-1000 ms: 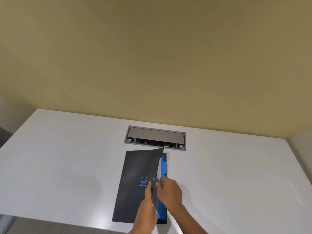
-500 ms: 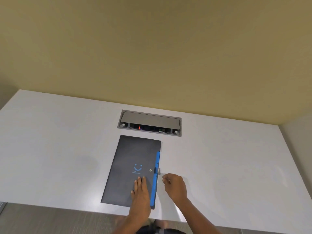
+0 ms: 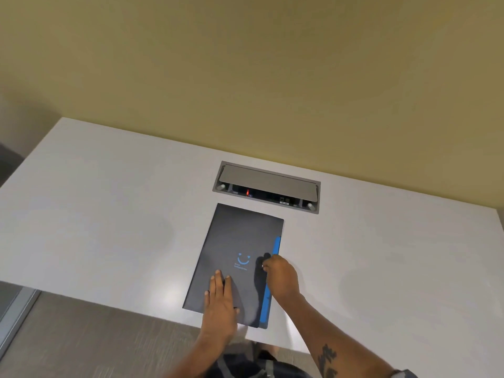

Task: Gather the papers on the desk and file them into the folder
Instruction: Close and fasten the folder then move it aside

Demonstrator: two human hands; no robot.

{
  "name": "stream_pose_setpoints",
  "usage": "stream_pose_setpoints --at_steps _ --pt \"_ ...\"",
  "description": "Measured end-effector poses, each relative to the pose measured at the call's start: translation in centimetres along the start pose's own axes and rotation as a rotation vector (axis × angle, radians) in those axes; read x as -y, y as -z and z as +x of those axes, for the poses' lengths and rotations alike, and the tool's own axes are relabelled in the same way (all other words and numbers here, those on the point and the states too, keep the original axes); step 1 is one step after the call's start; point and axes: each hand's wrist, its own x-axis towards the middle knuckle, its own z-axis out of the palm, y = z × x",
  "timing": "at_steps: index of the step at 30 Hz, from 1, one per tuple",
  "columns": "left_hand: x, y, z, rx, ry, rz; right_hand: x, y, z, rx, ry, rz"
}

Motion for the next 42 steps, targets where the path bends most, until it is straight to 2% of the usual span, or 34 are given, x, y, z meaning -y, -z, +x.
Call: stream_pose_setpoints --at_steps 7,26,30,34,36,38,42 --pt "0.1 -0.3 0.1 0.014 0.019 -0.009 0.8 -0.7 1.4 0.009 -0.079 -0.021" --pt "-0.1 0.8 0.0 0.04 0.01 0.082 1.8 -0.8 2.4 0.007 -0.123 -0.023" --pt "-0.3 2.2 0.0 -0.051 0.039 -0.037 1.8 -0.4 2.0 -0.027 -0.185 0.065" --pt "0.9 4.2 1.4 -0.282 0.09 -0.267 0.4 -0.1 0.9 -0.219 -0.326 0.336" --pt "2.2 5.3 2.2 -0.343 0.149 -0.345 -0.8 -0.2 0.1 -0.253 -0.397 0.402" --pt "3.4 6.2 3.0 -0.354 0.209 -0.352 -1.9 -0.5 -0.8 -0.233 -0.435 0.43" --pt "5.4 6.4 3.9 -0.274 0.316 -0.352 -3.1 -1.1 -2.0 -0.159 -0.488 0.536"
